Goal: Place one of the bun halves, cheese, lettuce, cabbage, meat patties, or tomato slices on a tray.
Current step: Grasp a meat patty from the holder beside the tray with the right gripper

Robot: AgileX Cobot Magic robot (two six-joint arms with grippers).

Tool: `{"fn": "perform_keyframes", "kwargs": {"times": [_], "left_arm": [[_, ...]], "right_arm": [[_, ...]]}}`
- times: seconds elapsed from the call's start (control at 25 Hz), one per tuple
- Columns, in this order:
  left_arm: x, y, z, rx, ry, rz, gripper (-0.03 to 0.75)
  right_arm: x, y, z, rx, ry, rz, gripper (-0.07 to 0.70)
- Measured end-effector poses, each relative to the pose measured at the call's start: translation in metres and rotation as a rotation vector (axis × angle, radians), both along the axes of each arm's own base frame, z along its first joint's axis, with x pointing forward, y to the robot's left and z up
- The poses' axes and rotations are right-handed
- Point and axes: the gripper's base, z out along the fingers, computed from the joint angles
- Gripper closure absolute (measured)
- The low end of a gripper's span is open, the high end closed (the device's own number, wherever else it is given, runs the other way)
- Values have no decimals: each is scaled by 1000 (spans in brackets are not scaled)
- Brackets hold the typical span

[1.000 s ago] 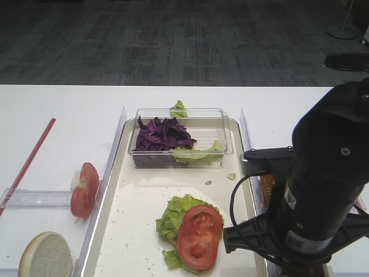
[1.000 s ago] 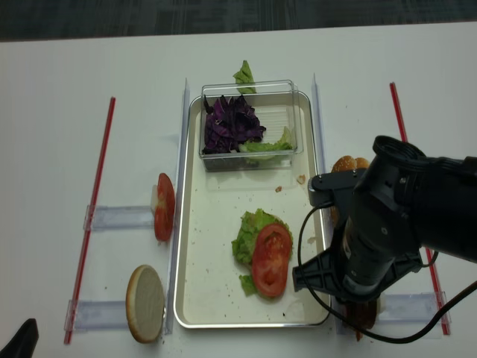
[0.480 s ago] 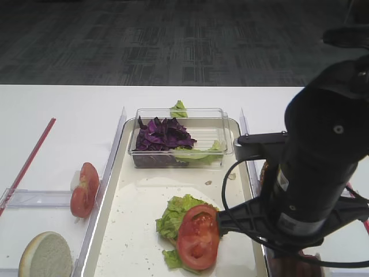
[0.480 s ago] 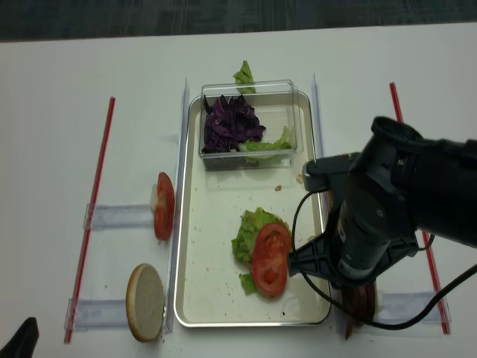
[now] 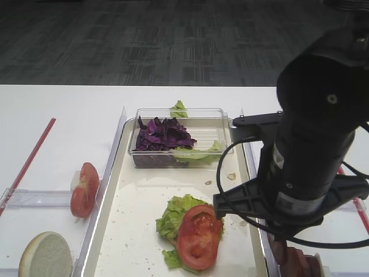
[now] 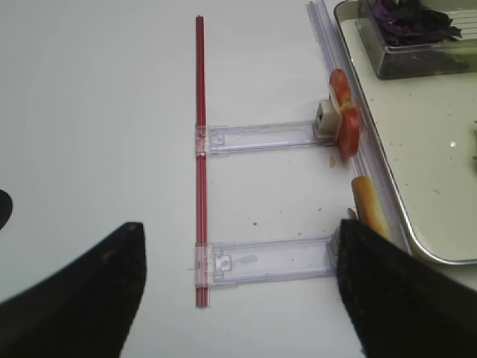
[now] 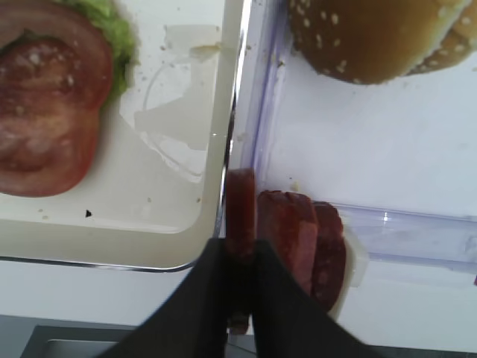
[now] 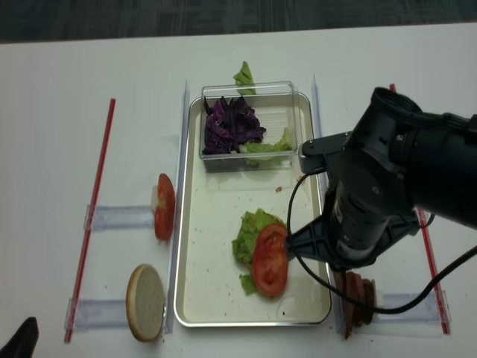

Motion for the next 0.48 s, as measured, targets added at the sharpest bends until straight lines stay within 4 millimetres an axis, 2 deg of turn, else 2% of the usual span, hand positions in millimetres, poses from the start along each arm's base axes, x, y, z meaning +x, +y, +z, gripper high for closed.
{"fn": "perform_keyframes", "kwargs": {"times": [0.24,0.48], "left_arm": [[0,0,0,0,0,0,223],[0,0,0,0,0,0,223]], "right_arm": [[3,0,12,7,-35,9,525],[2,0,13,3,-32,9,525]]}}
